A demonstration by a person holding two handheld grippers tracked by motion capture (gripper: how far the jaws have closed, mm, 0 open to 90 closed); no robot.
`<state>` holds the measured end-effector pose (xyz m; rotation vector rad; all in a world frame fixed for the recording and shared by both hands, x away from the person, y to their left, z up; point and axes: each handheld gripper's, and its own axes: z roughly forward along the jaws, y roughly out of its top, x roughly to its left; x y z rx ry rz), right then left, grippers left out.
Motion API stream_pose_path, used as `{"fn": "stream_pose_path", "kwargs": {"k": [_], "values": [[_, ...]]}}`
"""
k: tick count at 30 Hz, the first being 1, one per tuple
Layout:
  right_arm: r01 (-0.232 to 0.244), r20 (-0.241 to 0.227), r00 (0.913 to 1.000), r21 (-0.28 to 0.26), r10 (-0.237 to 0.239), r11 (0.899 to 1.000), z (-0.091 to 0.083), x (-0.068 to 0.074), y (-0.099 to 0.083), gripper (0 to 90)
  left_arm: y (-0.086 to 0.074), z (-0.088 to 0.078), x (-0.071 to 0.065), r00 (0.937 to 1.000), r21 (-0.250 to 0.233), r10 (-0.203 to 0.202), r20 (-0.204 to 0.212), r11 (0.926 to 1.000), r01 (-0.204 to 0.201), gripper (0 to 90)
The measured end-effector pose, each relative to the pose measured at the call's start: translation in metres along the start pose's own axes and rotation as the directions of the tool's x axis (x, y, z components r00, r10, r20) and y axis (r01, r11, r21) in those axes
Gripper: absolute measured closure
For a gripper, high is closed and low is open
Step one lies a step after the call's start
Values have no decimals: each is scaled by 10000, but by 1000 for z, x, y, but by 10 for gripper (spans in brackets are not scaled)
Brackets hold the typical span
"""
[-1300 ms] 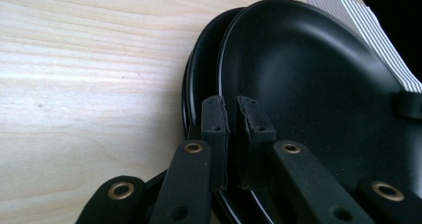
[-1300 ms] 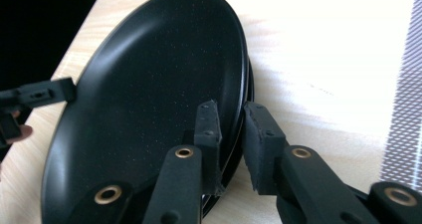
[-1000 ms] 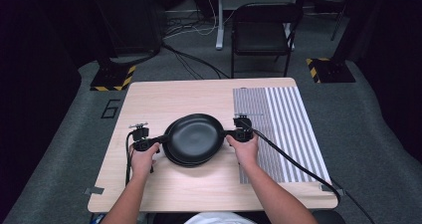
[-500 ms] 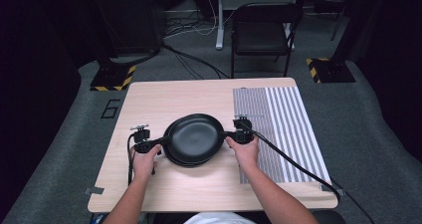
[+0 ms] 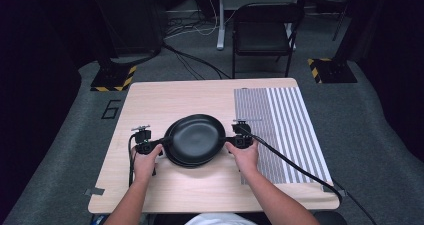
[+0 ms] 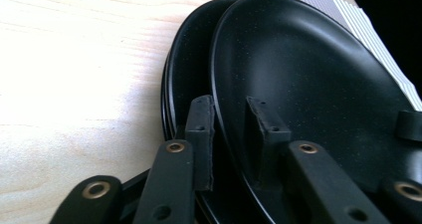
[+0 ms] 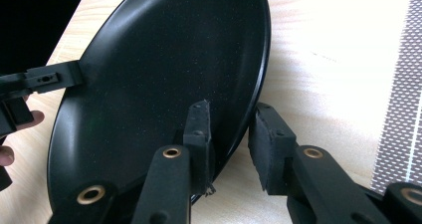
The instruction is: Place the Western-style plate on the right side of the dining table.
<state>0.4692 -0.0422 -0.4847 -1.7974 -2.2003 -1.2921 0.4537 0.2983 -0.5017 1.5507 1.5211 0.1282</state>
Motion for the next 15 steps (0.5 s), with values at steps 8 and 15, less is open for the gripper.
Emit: {"fn": "stream_pose_path", "kwargs": {"k": [8, 15], "values": [[-181, -125, 9998, 70, 182, 9998, 1, -1, 1, 711, 2, 1, -2, 9992, 187, 305, -242, 9994, -301, 764], [-186, -184, 9997, -156, 184, 9997, -2, -1, 5, 726, 2, 6, -2, 9996, 173, 219, -196, 9996, -216, 757]]}}
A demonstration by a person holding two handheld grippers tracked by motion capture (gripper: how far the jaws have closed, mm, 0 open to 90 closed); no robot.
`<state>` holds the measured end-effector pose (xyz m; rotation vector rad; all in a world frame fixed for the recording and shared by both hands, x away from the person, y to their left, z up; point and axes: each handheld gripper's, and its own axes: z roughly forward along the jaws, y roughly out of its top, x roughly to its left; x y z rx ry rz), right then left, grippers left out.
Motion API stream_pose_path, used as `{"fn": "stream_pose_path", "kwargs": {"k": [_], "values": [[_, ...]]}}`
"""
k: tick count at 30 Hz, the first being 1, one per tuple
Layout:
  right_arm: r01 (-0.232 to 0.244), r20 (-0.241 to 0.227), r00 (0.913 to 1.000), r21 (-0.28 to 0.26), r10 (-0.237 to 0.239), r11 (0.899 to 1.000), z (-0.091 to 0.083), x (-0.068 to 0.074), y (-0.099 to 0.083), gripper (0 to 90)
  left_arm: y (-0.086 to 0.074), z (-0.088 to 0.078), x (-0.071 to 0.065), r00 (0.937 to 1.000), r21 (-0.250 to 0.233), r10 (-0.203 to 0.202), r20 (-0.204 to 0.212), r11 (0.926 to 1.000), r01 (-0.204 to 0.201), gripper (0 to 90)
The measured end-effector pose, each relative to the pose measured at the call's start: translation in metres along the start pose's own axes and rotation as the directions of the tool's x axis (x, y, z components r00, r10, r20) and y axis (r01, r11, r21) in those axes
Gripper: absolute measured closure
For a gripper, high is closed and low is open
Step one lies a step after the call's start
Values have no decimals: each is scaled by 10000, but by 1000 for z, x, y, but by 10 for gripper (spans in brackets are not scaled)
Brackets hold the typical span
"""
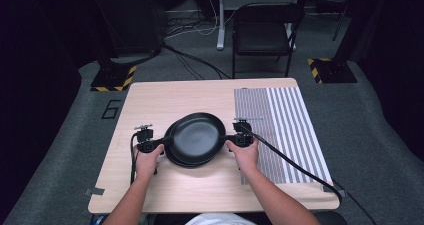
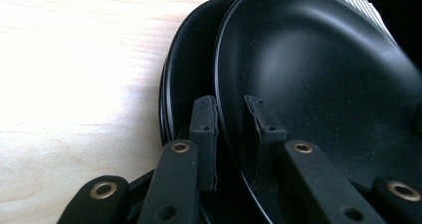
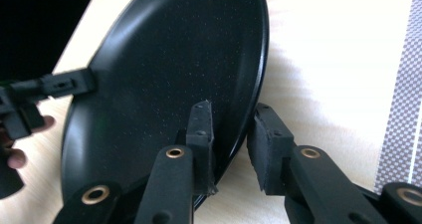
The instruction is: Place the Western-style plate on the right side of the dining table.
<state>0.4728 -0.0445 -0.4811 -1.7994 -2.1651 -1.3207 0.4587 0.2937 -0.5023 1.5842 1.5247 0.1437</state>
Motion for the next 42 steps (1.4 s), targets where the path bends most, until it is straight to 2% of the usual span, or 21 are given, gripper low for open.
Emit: {"fn": "stream_pose_path", "kwargs": {"k": [3, 10, 17, 22, 33, 38, 42], "values": [[5, -45, 10000, -143, -5, 9999, -3, 0, 6, 739, 1, 5, -1, 9996, 23, -217, 175, 9998, 217, 753], [-219, 124, 9997, -131, 220, 9997, -1, -6, 11, 741, 1, 9, -2, 9992, -19, -299, 282, 9995, 300, 748], [-411, 132, 9991, -104, 412, 9991, 2, -9, 12, 741, -4, 10, -4, 9989, -283, -384, 284, 9988, 392, 737], [-333, 168, 9993, -206, 337, 9992, 3, -9, 13, 739, -9, 11, -7, 9994, -549, -325, 81, 9979, 329, 729], [-31, 545, 9985, -276, 46, 9996, -2, -6, 12, 724, -10, 14, -5, 9968, -468, -620, 499, 9968, 644, 730], [85, 540, 9985, -195, -74, 9998, -3, -6, 11, 726, -9, 15, -4, 9950, -408, -780, 631, 9959, 807, 731], [48, 490, 9988, -96, -43, 9999, -3, -7, 12, 727, -8, 15, -1, 9943, -328, -731, 776, 9966, 758, 732]]}}
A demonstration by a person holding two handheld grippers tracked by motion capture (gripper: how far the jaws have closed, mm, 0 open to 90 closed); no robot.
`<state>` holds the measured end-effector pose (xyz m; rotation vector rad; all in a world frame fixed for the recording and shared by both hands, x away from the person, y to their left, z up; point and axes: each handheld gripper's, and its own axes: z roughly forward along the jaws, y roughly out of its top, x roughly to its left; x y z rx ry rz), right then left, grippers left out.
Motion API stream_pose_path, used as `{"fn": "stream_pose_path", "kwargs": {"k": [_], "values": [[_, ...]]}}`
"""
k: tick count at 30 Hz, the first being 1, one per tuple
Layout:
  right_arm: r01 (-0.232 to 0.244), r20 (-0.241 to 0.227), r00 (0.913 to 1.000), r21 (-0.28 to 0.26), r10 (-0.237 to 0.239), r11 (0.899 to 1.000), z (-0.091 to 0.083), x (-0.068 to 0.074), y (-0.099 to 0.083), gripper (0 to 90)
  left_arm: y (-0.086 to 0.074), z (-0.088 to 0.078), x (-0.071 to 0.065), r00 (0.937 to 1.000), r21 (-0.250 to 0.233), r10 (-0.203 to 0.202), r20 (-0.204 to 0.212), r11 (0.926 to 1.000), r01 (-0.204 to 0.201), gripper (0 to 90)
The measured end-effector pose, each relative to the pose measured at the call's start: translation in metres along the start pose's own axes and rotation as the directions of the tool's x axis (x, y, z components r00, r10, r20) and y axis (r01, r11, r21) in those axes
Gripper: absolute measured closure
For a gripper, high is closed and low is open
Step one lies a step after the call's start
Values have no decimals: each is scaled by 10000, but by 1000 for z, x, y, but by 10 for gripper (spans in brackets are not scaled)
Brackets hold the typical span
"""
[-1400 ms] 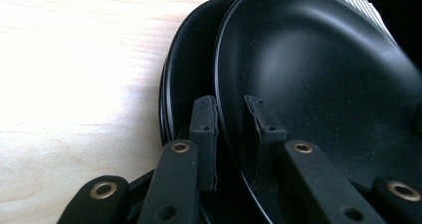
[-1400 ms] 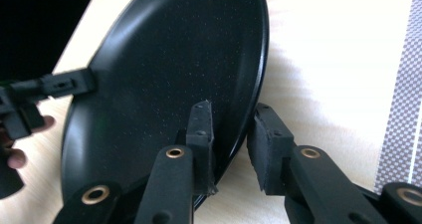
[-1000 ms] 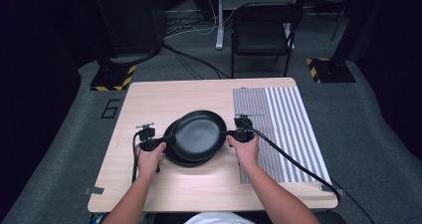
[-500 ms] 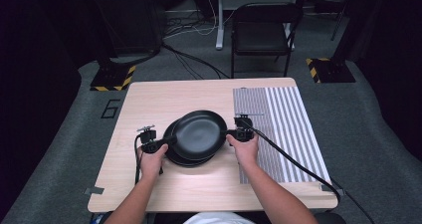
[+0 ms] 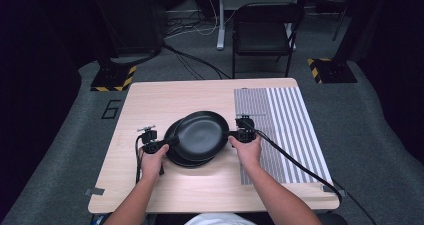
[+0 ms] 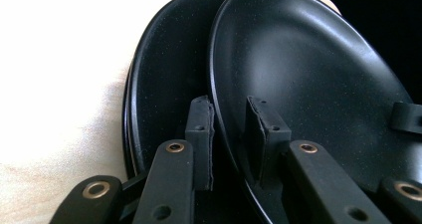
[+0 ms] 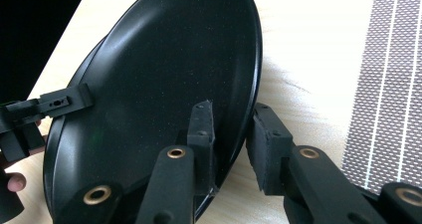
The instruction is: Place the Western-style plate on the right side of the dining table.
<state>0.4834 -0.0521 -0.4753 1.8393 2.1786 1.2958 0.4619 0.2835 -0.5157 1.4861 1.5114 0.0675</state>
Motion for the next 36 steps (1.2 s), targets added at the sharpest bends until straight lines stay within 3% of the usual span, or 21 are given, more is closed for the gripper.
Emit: {"fn": "stream_pose_path", "kwargs": {"k": [16, 36], "values": [[-150, 109, 9998, -171, 152, 9997, 2, 0, 1, 732, -2, 2, -3, 9999, -177, -18, -138, 9998, 16, 731], [-81, -202, 9998, -74, 79, 9999, 2, -3, 3, 750, -2, -2, -5, 9996, -192, -129, -236, 9997, 124, 752]]}}
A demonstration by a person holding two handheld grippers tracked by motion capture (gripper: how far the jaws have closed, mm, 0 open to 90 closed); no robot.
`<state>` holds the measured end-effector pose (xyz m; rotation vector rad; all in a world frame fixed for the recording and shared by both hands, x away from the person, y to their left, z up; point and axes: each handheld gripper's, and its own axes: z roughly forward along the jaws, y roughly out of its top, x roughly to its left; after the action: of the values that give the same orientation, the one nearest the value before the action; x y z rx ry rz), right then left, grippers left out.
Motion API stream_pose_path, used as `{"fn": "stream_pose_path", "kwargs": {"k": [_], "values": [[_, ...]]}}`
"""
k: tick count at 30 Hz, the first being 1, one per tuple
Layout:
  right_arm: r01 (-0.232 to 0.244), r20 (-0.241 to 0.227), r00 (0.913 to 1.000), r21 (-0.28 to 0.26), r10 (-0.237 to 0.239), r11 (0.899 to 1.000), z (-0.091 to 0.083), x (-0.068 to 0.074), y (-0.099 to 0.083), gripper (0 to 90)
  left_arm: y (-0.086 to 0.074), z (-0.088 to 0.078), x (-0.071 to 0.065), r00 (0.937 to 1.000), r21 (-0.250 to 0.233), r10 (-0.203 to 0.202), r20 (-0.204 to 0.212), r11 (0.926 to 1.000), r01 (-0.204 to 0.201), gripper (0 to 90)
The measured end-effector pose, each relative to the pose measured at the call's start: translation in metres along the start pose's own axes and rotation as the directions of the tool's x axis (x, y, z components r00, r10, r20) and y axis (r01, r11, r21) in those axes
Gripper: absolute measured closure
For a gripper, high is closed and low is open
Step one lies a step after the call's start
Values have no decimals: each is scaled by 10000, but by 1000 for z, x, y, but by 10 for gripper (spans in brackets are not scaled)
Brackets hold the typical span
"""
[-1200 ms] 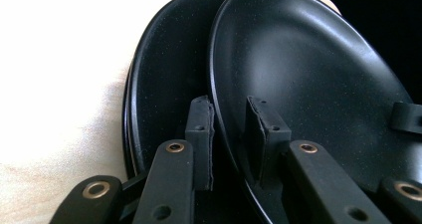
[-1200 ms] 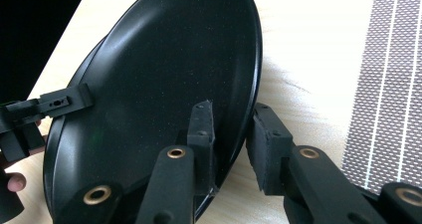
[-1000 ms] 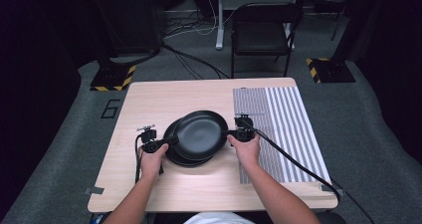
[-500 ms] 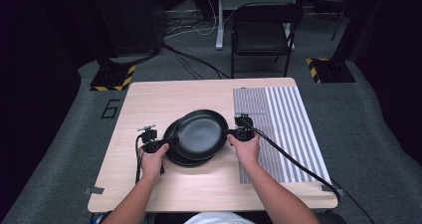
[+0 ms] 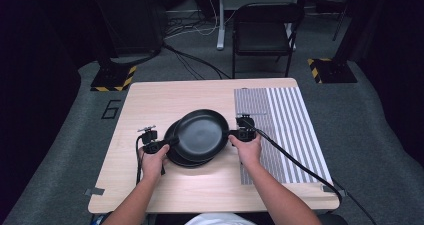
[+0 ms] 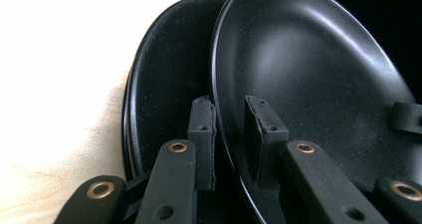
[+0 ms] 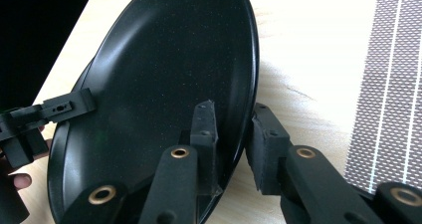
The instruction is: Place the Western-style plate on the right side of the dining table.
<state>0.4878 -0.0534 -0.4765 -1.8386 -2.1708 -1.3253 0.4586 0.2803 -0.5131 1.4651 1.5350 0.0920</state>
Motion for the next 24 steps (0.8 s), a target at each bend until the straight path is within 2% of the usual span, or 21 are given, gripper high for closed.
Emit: {"fn": "stream_pose_path", "kwargs": {"k": [13, 14, 16, 17, 20, 24], "values": [[-181, -427, 9989, 43, 183, 9998, 2, -5, -1, 761, 1, -2, 3, 10000, -35, -38, 65, 10000, 39, 762], [-252, -448, 9987, 68, 255, 9997, 2, -5, 0, 762, 1, -2, 2, 9998, -58, -177, 104, 9998, 178, 765], [-265, -461, 9986, 76, 268, 9996, 2, -6, 0, 762, 2, -3, 3, 9998, -111, -159, 152, 9998, 161, 769], [-415, -634, 9971, 180, 426, 9990, 3, -9, 1, 769, 2, -3, 3, 9993, -155, -288, 222, 9995, 291, 776], [-588, -770, 9952, 243, 605, 9980, 3, -11, 2, 772, 3, -5, 2, 9997, -181, -143, 206, 9997, 147, 777], [-628, -795, 9947, 300, 650, 9976, 4, -12, 3, 774, 3, -5, 2, 9994, -155, -259, 247, 9995, 262, 777]]}}
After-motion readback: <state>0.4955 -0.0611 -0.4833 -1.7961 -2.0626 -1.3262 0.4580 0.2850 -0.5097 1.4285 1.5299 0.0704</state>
